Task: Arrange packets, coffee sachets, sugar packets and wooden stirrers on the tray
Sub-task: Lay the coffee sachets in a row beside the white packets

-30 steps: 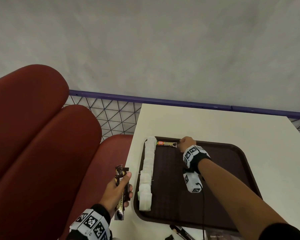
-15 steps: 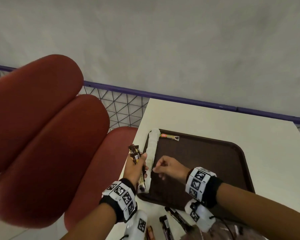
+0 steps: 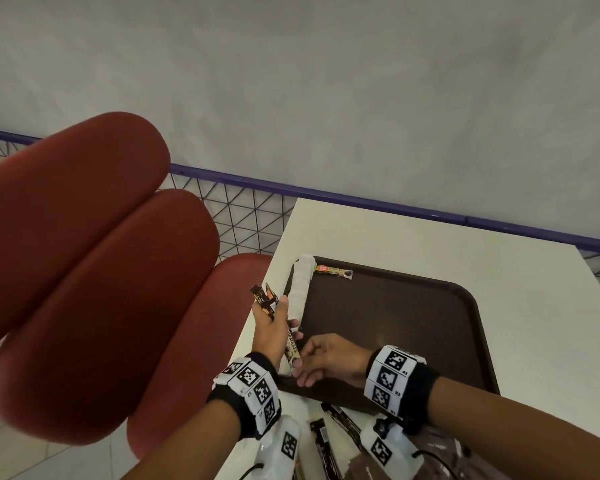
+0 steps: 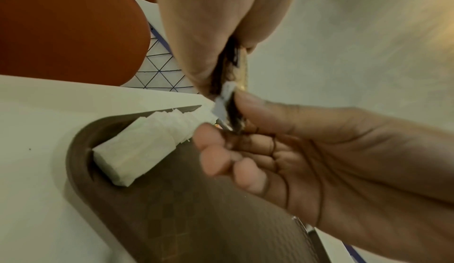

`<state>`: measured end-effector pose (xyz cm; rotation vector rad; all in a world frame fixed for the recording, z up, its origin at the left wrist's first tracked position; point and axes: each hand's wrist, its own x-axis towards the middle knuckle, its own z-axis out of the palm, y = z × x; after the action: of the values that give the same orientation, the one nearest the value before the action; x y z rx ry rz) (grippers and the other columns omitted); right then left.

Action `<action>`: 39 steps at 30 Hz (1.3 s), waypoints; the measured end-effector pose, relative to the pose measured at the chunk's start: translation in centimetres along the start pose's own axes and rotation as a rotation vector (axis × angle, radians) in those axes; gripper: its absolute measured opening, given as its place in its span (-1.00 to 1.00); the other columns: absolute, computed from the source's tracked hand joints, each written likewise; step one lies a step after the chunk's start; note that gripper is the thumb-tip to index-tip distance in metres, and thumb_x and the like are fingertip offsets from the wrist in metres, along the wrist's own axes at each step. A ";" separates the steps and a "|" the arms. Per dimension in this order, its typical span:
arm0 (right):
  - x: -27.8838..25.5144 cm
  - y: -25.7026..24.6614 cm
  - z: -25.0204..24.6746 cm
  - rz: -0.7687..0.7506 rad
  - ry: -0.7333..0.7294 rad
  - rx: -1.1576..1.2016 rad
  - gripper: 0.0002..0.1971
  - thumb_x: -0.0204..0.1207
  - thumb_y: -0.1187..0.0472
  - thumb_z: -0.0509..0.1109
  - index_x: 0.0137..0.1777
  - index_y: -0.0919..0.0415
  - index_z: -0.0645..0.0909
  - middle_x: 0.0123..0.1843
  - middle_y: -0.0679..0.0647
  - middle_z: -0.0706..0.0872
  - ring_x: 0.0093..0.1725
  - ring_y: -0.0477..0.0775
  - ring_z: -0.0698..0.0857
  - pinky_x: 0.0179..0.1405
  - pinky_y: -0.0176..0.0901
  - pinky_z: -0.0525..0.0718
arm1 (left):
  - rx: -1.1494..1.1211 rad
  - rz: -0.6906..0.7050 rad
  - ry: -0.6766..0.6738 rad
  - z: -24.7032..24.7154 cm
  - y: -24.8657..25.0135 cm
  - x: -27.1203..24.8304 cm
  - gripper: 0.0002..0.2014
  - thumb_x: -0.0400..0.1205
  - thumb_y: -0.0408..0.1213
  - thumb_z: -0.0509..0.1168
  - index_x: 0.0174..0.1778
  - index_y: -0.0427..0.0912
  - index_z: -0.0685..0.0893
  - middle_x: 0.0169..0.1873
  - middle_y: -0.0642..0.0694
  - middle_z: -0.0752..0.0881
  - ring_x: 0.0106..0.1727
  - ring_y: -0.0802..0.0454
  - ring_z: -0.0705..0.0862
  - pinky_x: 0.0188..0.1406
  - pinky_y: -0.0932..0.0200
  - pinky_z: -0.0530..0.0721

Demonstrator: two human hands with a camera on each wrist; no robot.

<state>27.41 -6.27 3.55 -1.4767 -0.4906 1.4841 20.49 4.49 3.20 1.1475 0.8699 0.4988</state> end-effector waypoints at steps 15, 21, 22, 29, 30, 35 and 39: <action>0.8 -0.1 -8.2 -0.071 0.492 -0.072 -0.88 0.48 0.47 0.37 -0.21 0.26 0.59 -0.38 0.13 0.58 -0.59 -0.17 0.55 -0.66 -0.43 0.49 | 0.074 -0.224 -0.025 -4.3 -0.9 1.3 -0.85 0.68 -0.30 0.21 -0.07 -0.14 0.33 -0.44 -0.11 0.43 -0.54 0.02 0.42 -0.72 0.29 0.38; 5.2 -0.9 -11.4 -0.064 0.809 -0.091 -0.85 0.52 0.39 0.36 -0.26 0.21 0.58 -0.41 0.07 0.51 -0.48 -0.05 0.40 -0.78 -0.49 0.38 | 0.102 -0.222 -0.087 -5.4 -1.2 1.6 -0.93 0.68 -0.42 0.15 -0.09 -0.26 0.39 -0.38 -0.20 0.55 -0.60 0.04 0.52 -0.73 0.30 0.39; 6.0 -1.0 -11.5 -0.062 0.838 -0.074 -0.90 0.53 0.39 0.36 -0.20 0.25 0.58 -0.42 0.08 0.50 -0.49 -0.05 0.38 -0.79 -0.49 0.36 | 0.103 -0.221 -0.069 -5.6 -1.3 1.7 -0.92 0.68 -0.41 0.18 0.01 -0.29 0.39 -0.31 -0.24 0.59 -0.56 0.02 0.55 -0.72 0.28 0.42; 10.3 -0.6 -12.5 0.017 0.946 -0.039 -0.90 0.51 0.32 0.40 -0.23 0.30 0.64 -0.46 0.08 0.53 -0.49 -0.02 0.43 -0.58 -0.30 0.46 | 0.065 -0.245 -0.105 -7.1 -1.1 2.5 -0.76 0.69 -0.38 0.18 0.24 -0.34 0.35 -0.02 -0.31 0.72 -0.22 -0.11 0.69 -0.50 0.13 0.73; 10.7 -0.6 -12.6 0.028 0.964 -0.060 -0.91 0.49 0.29 0.42 -0.16 0.33 0.68 -0.44 0.09 0.56 -0.45 0.01 0.48 -0.47 -0.23 0.47 | 0.064 -0.245 -0.120 -7.3 -1.1 2.5 -0.75 0.70 -0.39 0.17 0.27 -0.36 0.38 -0.02 -0.31 0.71 -0.19 -0.11 0.70 -0.46 0.10 0.76; 11.1 -1.3 -12.6 0.063 1.059 -0.141 -0.79 0.51 0.26 0.42 0.09 0.35 0.66 0.00 0.26 0.70 0.07 0.24 0.67 -0.10 -0.20 0.48 | 0.031 -0.237 -0.143 -7.8 -0.5 2.8 -0.78 0.68 -0.42 0.18 0.25 -0.32 0.48 0.02 -0.33 0.66 -0.08 -0.13 0.68 -0.39 0.05 0.79; 11.2 -1.7 -12.4 0.109 1.068 -0.213 -0.78 0.53 0.27 0.39 0.13 0.36 0.64 0.15 0.32 0.70 -0.03 0.25 0.65 -0.10 -0.17 0.50 | 0.017 -0.242 -0.129 -7.7 -0.4 3.2 -0.82 0.66 -0.40 0.24 0.17 -0.25 0.55 0.03 -0.24 0.62 0.05 -0.15 0.67 -0.39 0.08 0.81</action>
<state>41.54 -0.37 -3.49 -2.2177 0.1004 0.5427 16.10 11.11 0.63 1.0608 0.8875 0.2166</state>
